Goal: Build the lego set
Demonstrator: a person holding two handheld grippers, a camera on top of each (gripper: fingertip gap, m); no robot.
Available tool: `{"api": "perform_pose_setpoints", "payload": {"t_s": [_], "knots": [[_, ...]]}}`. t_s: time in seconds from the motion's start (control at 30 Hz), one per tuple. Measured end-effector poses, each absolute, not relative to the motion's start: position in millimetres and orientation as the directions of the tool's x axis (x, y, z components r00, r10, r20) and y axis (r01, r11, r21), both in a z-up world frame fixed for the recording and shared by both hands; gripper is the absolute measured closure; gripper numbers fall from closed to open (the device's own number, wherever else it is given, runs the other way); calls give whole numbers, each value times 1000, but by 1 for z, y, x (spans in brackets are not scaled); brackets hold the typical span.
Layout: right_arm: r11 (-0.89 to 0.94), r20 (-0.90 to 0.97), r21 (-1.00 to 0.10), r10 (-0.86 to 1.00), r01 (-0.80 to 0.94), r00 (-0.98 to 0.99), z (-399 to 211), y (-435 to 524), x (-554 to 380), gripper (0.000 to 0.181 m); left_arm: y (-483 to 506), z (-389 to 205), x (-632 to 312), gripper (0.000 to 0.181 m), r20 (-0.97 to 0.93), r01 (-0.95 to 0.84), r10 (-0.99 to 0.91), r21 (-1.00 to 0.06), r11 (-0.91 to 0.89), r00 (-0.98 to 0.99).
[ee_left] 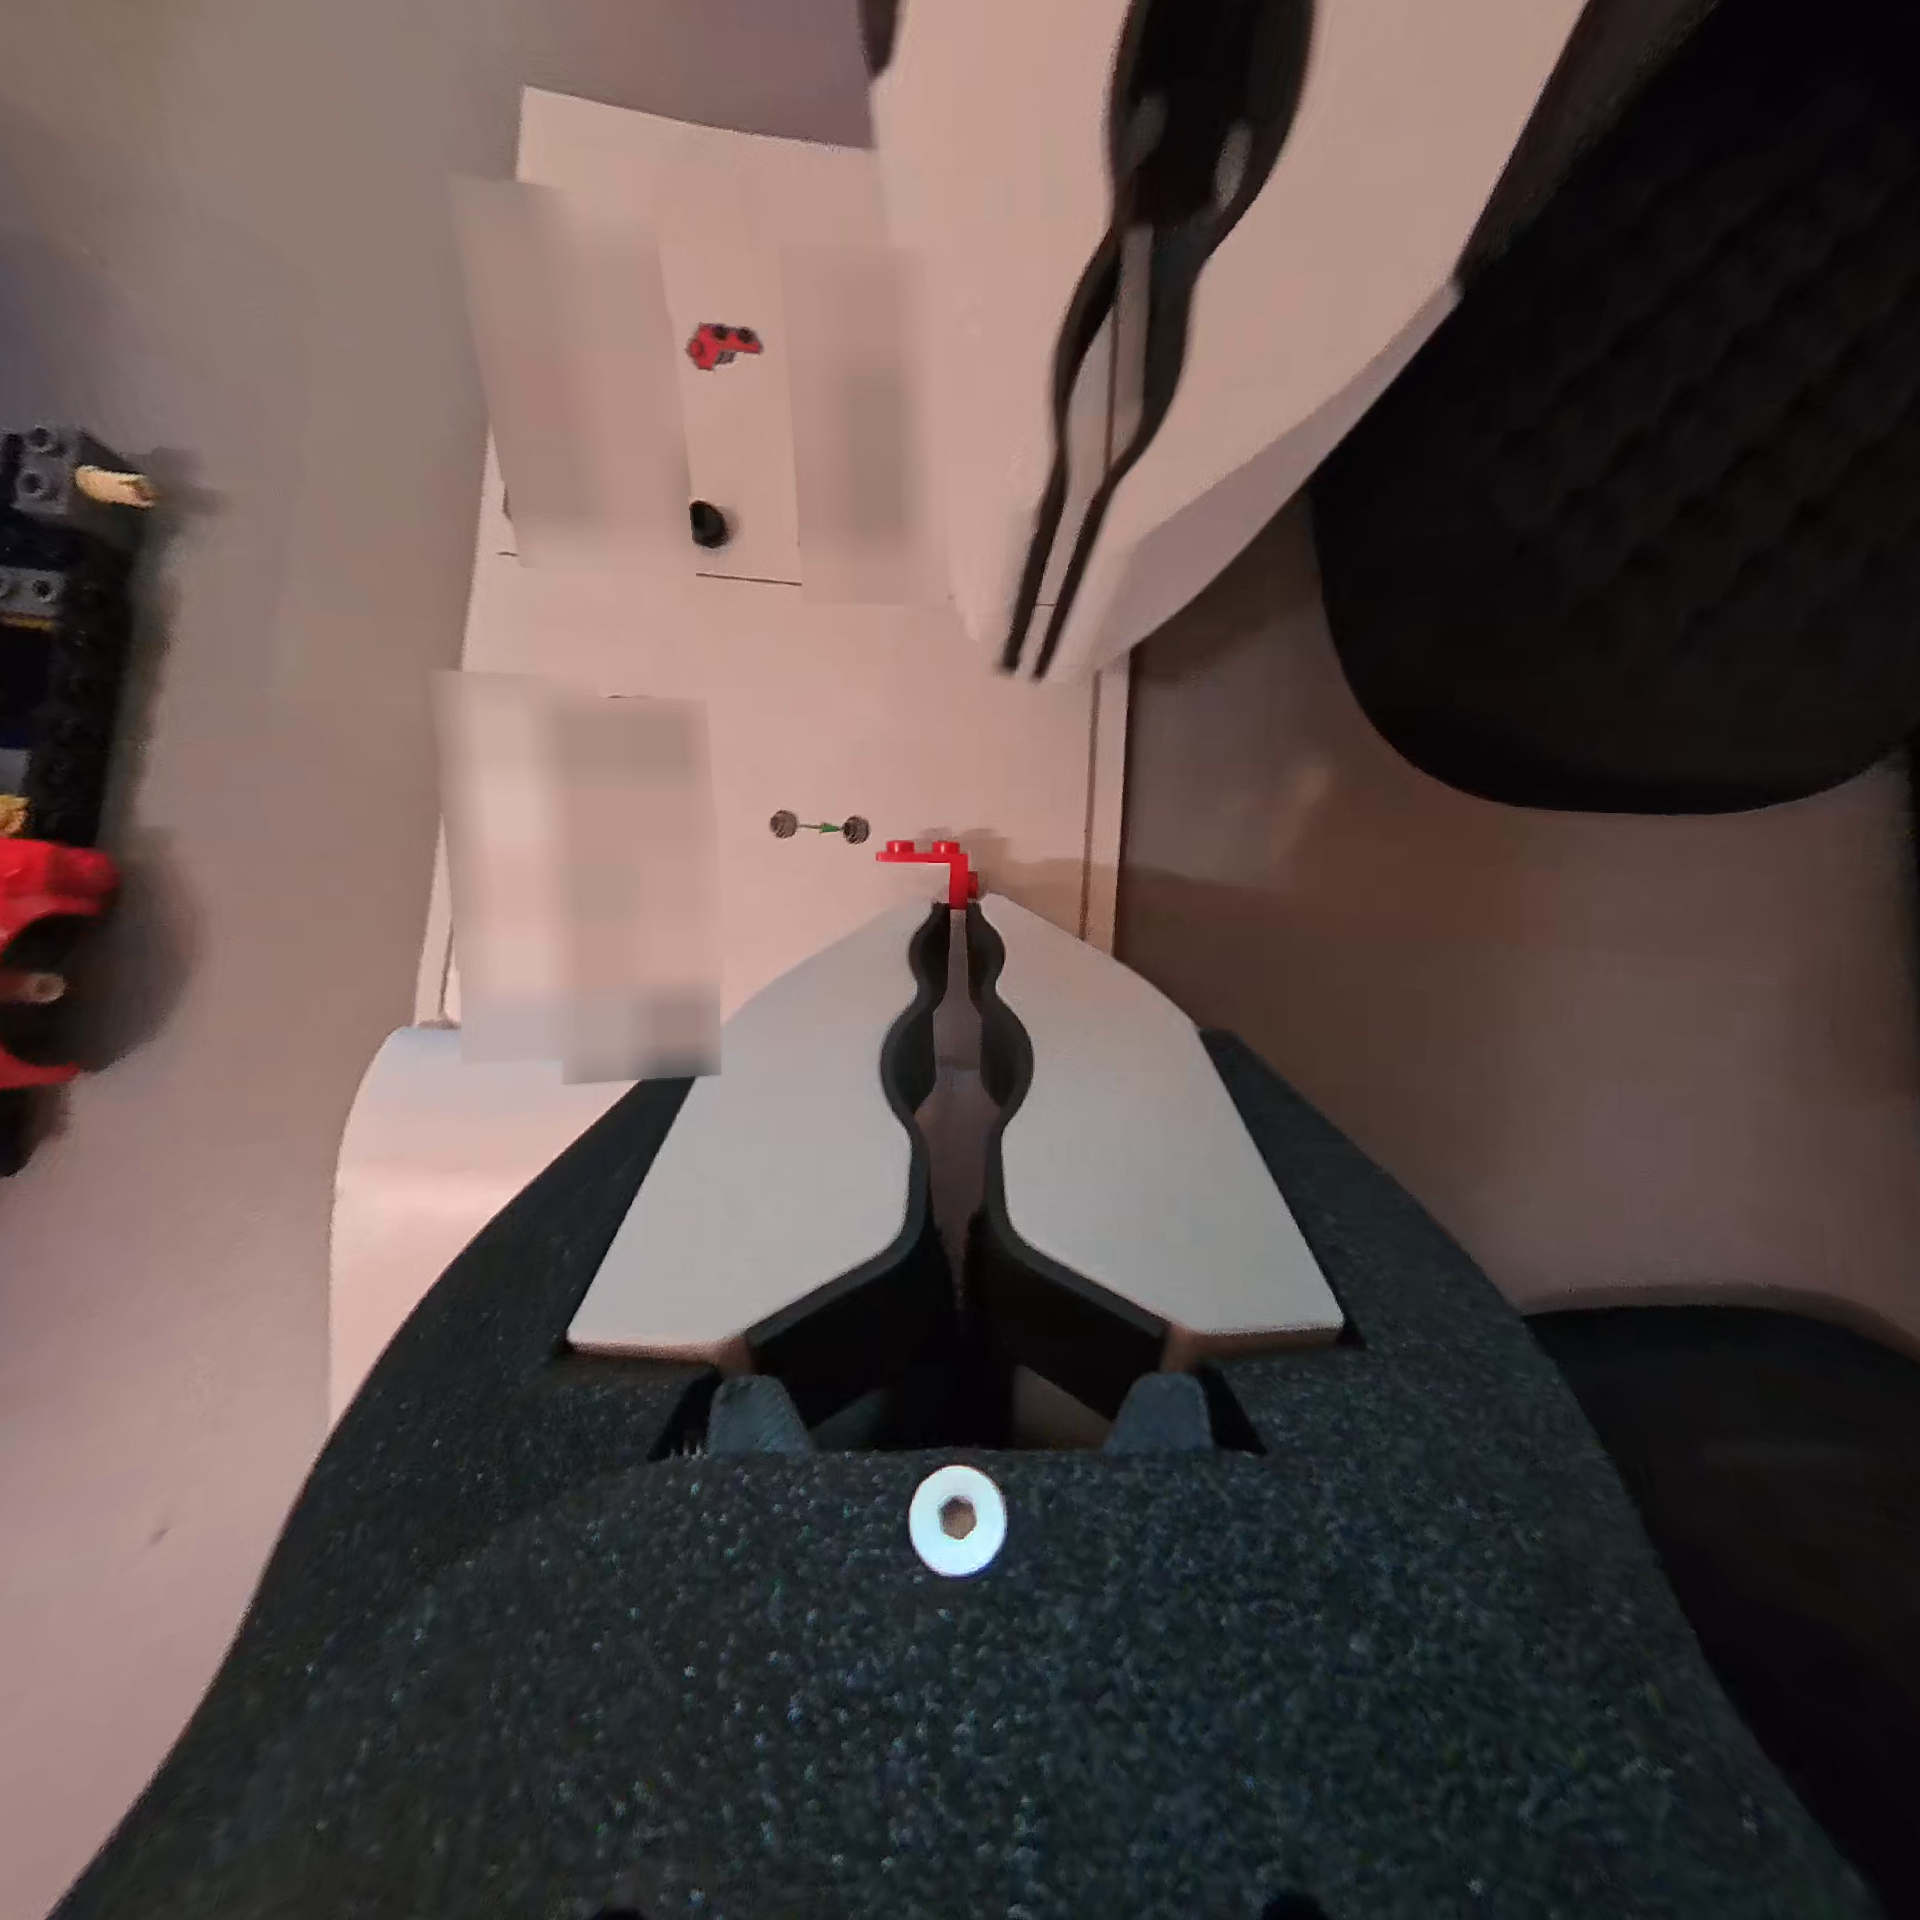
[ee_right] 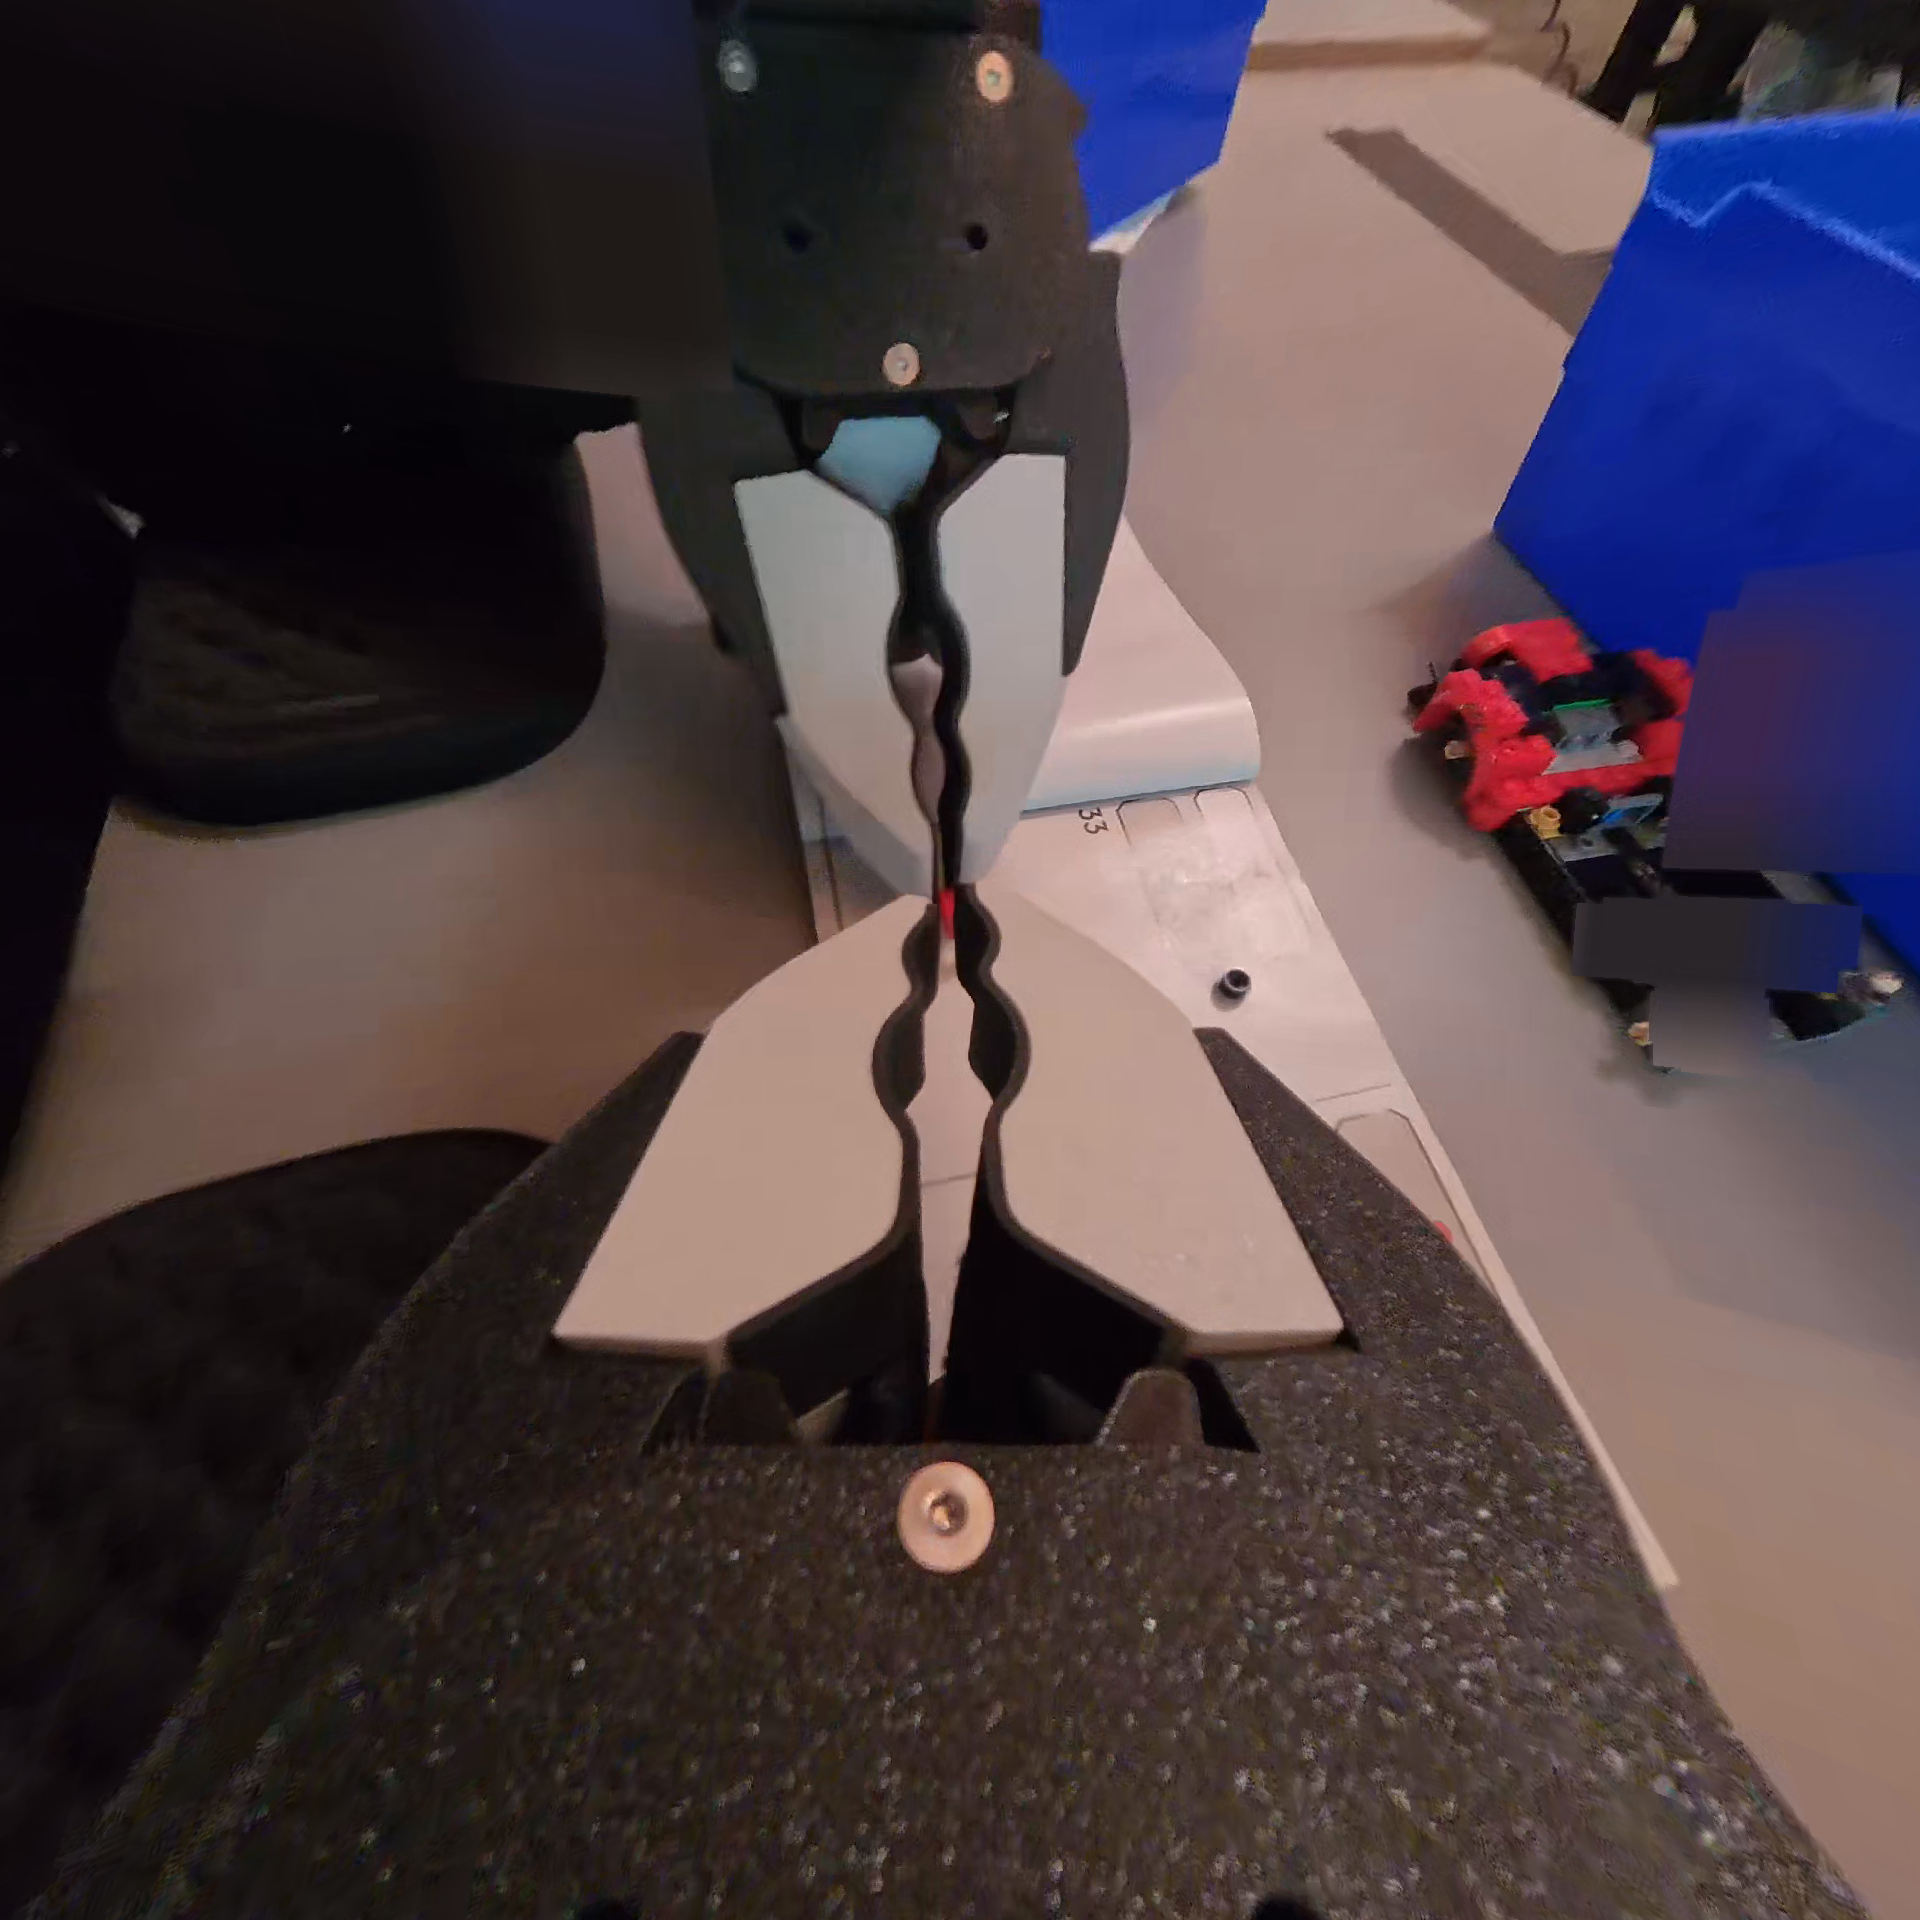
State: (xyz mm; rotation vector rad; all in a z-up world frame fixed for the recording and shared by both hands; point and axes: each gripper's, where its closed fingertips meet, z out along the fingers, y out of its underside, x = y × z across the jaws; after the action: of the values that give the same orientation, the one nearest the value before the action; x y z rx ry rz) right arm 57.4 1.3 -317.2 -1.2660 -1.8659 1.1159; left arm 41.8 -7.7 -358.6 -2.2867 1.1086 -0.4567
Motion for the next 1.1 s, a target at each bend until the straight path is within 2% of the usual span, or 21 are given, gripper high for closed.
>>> {"api": "perform_pose_setpoints", "payload": {"t_s": [0.2, 0.43, 0.57, 0.7, 0.77, 0.93, 1.1], "knots": [[81, -109, -870, 931, 486, -349, -333, -9, 40, 180, -9, -361, 46, 178, 101, -589, -798, -621, -517, 594], [165, -53, -807, 936, 567, -347, -356, -9, 44, 180, -11, -363, 51, 175, 146, -567, -799, -631, -529, 583], [165, -47, -807, 939, 567, -341, -356, -7, 45, 179, -10, -360, 44, 162, 163, -543, -778, -630, -555, 606], [155, -42, -811, 946, 564, -320, -352, -2, 47, 175, -6, -353, 38, 158, 167, -504, -759, -656, -562, 629], [139, -41, -815, 954, 562, -296, -347, 4, 49, 173, -1, -349, 32, 159, 147, -481, -742, -676, -558, 654], [90, -68, -794, 970, 602, -235, -343, 20, 58, 168, 13, -338, 13, 179, 83, -418, -687, -738, -529, 722], [103, -25, -771, 981, 629, -191, -332, 42, 62, 171, 18, -337, 11, 181, 76, -386, -677, -773, -504, 732]]}}
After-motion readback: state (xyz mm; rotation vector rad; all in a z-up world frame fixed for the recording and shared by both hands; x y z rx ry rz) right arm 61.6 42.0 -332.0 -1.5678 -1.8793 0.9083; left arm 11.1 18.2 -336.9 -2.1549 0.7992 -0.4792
